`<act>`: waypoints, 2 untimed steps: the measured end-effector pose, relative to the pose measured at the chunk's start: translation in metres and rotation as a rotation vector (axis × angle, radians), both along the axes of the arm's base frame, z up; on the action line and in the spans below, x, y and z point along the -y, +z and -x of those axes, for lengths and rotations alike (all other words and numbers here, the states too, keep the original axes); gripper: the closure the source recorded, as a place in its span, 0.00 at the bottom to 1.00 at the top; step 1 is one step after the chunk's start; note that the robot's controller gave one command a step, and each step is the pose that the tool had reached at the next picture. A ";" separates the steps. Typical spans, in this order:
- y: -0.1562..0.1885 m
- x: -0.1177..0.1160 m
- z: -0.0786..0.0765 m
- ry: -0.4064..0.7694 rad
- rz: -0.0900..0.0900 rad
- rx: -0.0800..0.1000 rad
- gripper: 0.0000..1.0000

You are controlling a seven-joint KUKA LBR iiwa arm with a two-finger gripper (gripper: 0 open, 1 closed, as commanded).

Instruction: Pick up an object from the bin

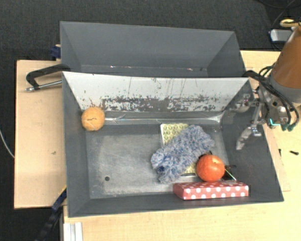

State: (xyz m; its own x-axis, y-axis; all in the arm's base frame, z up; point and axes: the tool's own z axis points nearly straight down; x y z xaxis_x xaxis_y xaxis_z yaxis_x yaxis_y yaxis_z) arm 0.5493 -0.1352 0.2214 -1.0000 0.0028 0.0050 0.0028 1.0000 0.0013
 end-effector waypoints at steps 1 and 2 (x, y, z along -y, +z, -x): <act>0.005 -0.001 -0.002 0.002 0.002 0.009 0.00; 0.004 -0.001 -0.002 0.000 0.002 0.009 0.00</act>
Offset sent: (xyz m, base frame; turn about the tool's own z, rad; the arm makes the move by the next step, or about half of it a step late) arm 0.0212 0.0155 -0.1466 0.1582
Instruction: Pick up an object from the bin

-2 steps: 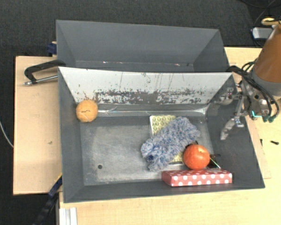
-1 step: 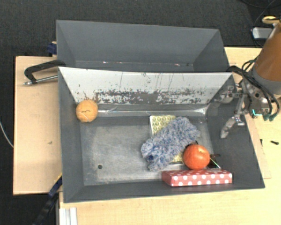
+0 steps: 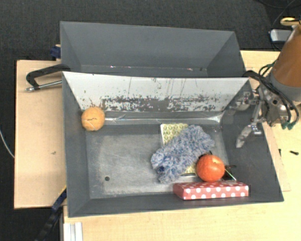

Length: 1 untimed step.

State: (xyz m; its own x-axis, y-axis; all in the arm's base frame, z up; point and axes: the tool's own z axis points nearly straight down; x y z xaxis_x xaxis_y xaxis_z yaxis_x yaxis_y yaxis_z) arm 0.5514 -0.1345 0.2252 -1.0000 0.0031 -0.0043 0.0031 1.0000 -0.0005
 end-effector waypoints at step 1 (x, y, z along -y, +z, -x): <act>-0.009 -0.001 -0.003 -0.017 0.002 0.008 0.00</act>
Offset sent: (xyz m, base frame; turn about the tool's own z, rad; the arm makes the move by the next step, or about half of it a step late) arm -0.0366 -0.0109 -0.0396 -0.1069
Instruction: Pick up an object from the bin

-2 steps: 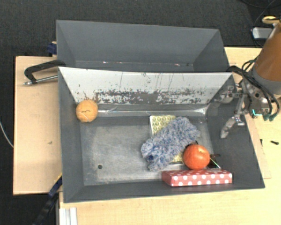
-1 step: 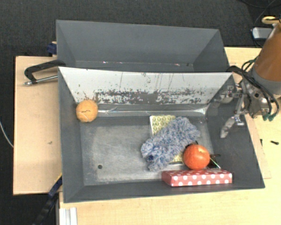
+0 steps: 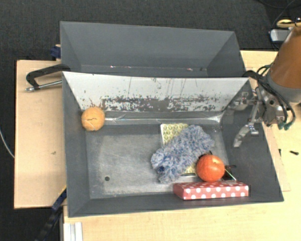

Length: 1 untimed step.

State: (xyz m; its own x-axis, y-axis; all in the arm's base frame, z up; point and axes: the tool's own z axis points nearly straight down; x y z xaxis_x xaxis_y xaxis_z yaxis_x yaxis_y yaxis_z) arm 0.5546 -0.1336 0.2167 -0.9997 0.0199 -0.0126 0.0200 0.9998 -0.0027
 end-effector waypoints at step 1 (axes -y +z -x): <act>-0.030 0.013 0.040 0.119 -0.002 -0.013 0.00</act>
Offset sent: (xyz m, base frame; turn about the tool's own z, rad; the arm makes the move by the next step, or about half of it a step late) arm 0.0017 0.0268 -0.1467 -0.1005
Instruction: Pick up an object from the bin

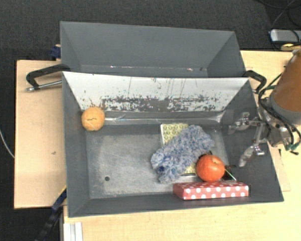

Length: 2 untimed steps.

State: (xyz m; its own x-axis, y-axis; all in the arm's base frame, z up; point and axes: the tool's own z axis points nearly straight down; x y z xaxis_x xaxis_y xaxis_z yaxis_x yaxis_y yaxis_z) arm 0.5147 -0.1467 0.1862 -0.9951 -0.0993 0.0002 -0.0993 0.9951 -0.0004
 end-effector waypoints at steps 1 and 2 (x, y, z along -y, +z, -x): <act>-0.038 -0.014 -0.019 -0.007 0.002 0.012 0.00; -0.113 -0.022 -0.022 0.036 -0.002 0.003 1.00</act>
Offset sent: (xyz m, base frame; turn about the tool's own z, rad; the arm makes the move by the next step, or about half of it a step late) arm 0.0195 0.0204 -0.1162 -0.0357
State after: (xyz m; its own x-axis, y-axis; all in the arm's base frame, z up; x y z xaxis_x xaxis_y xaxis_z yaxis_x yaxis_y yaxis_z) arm 0.5368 -0.1250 0.0737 -0.9909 -0.1346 -0.0034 -0.1346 0.9909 0.0013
